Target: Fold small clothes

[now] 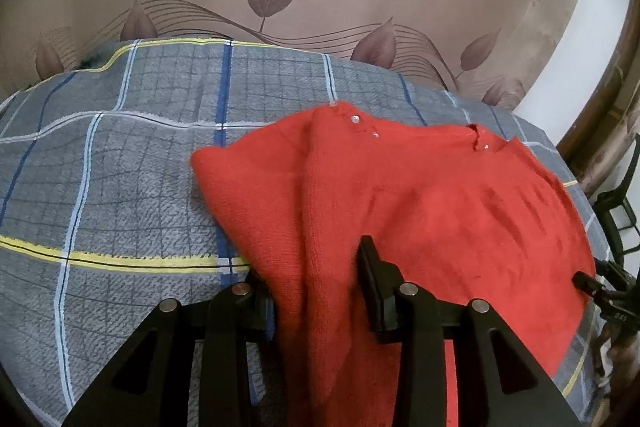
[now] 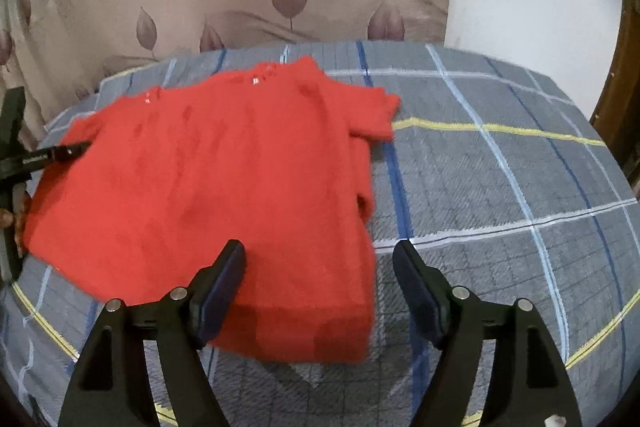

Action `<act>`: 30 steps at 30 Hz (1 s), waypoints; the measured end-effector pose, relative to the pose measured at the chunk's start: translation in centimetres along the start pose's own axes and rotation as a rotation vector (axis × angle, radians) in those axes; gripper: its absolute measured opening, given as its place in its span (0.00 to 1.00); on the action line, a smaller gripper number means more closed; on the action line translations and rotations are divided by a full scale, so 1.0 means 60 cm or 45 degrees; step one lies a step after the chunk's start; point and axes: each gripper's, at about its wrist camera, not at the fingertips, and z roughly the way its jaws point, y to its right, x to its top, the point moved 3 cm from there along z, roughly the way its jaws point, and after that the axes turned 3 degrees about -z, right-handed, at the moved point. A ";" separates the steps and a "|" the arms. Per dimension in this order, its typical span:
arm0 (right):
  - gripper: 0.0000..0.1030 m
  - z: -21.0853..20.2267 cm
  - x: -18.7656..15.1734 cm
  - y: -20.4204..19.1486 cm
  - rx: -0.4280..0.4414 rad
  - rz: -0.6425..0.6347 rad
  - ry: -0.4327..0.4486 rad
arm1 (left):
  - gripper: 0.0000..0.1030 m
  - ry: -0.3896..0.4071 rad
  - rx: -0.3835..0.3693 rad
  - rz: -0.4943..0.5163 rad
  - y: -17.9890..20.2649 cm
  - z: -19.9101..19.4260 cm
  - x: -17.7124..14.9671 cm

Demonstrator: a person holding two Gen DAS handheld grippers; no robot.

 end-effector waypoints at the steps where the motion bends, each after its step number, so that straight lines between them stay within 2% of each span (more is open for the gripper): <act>1: 0.73 0.004 -0.001 -0.002 -0.005 -0.002 -0.016 | 0.37 0.001 0.009 0.006 0.001 0.000 0.000; 10: 0.84 0.011 -0.006 -0.006 -0.016 -0.019 -0.044 | 0.38 0.006 0.049 0.039 0.007 0.001 -0.004; 14: 0.90 0.012 -0.005 -0.007 0.006 -0.021 -0.046 | 0.33 0.001 0.039 0.047 0.008 0.002 -0.004; 17: 0.92 0.012 -0.005 -0.008 0.024 -0.019 -0.046 | 0.28 -0.044 0.012 0.027 0.005 0.004 0.003; 20: 0.93 0.011 -0.006 -0.006 0.052 -0.008 -0.040 | 0.22 -0.103 0.006 0.004 0.007 0.003 0.014; 24: 0.93 0.006 -0.006 0.000 0.095 0.019 -0.017 | 0.20 -0.153 0.077 0.099 0.031 0.000 0.021; 30: 0.93 -0.014 -0.005 0.022 0.218 0.114 0.076 | 0.17 -0.163 0.094 0.148 0.075 -0.024 0.041</act>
